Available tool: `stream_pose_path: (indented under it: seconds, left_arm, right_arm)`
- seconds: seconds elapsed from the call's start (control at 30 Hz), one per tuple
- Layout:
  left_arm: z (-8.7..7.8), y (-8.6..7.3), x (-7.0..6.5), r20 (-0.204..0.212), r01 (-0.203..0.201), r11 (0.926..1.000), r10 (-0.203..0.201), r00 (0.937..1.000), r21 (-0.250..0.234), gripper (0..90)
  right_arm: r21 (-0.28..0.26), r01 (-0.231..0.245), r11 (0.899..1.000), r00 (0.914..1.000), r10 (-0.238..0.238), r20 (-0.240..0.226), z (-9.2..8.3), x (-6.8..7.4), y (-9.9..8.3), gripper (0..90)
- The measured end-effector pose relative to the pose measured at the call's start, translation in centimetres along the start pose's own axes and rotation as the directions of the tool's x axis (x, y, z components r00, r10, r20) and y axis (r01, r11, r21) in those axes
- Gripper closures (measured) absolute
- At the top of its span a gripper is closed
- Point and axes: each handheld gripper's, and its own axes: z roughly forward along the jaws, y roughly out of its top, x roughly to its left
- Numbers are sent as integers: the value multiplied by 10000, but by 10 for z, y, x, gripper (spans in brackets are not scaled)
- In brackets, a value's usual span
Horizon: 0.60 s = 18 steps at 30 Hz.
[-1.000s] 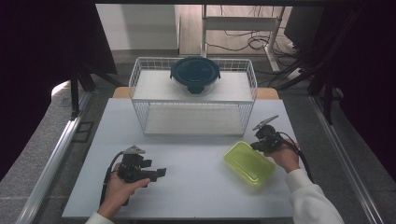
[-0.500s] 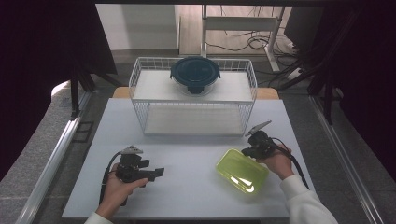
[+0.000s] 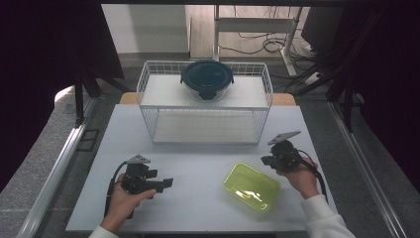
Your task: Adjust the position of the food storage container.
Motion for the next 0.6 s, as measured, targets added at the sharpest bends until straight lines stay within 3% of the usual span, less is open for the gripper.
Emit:
stream_pose_path:
  seconds: [0.13, 0.23, 0.43, 0.6]
  left_arm:
    - [-1, -1, 1, -83, -40, 10000, 41, 10000, 29, 233]
    - [0, -1, 1, -89, -17, 10000, 17, 10000, 51, 233]
    - [1, 1, -1, -111, -93, 9999, 94, 9999, 92, 233]
    - [2, 1, -2, -163, -183, 9998, 185, 9997, 129, 233]
  right_arm:
    - [-163, -710, 9973, 9963, 718, 480, -31, -5, -28, 890]
    - [55, -1213, 9926, 9908, 1207, 610, -44, -3, -52, 889]
    - [1014, -1629, 9814, 9865, 1602, 345, -31, 17, -89, 889]
    - [1533, -1664, 9741, 9860, 1634, 320, -20, 26, -95, 889]
